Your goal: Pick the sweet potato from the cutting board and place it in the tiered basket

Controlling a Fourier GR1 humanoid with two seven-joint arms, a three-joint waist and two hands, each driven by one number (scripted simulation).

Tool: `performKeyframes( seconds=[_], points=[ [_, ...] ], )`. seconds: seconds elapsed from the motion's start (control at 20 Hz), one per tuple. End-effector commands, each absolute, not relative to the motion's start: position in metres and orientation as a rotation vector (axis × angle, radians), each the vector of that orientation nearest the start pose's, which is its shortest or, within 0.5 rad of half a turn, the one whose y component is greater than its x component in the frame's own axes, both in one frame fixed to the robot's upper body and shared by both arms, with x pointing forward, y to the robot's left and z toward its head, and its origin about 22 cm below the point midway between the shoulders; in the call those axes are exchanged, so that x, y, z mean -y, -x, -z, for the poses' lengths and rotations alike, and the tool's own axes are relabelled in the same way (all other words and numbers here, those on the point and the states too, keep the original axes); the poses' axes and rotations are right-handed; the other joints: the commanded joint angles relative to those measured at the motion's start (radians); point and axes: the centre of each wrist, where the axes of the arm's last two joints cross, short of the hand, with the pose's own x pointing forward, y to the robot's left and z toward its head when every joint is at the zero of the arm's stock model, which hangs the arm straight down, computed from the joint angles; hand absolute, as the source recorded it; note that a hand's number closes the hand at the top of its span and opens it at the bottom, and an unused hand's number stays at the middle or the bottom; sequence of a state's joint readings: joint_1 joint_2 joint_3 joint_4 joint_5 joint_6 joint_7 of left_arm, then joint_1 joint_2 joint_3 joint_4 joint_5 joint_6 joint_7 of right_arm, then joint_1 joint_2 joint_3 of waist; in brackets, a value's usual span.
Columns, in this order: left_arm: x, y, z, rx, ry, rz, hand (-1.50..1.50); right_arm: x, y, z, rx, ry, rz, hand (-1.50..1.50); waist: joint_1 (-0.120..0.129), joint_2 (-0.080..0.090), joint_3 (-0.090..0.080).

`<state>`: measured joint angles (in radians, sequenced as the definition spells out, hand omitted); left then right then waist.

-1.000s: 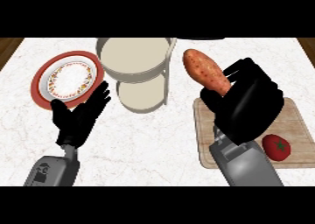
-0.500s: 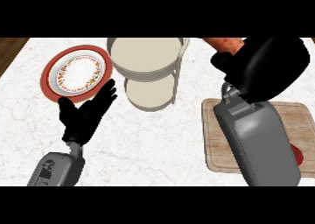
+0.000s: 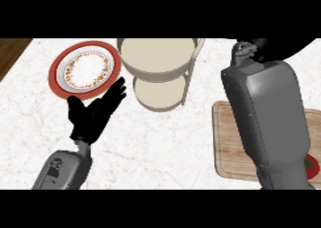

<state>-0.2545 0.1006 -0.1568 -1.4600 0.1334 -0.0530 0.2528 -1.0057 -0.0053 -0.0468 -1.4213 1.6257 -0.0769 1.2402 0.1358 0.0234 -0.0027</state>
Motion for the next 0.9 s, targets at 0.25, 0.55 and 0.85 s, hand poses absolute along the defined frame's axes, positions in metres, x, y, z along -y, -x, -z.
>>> performKeyframes(
  seconds=[0.25, 0.55, 0.85],
  points=[
    [-0.184, -0.3, -0.041, 1.421, 0.206, 0.284, 0.0, 0.089, -0.388, -0.274, 1.235, 1.331, 0.438, -1.5, 0.034, 0.018, 0.002],
    [-0.183, -0.298, -0.035, 1.412, 0.217, 0.294, 0.0, 0.073, -0.402, -0.283, 1.37, 1.398, 0.446, -1.5, 0.024, 0.016, -0.001],
    [-0.189, -0.304, -0.037, 1.408, 0.185, 0.23, 0.0, 0.073, -0.401, -0.302, 1.406, 1.483, 0.623, -1.5, -0.014, 0.004, -0.002]
  ],
)
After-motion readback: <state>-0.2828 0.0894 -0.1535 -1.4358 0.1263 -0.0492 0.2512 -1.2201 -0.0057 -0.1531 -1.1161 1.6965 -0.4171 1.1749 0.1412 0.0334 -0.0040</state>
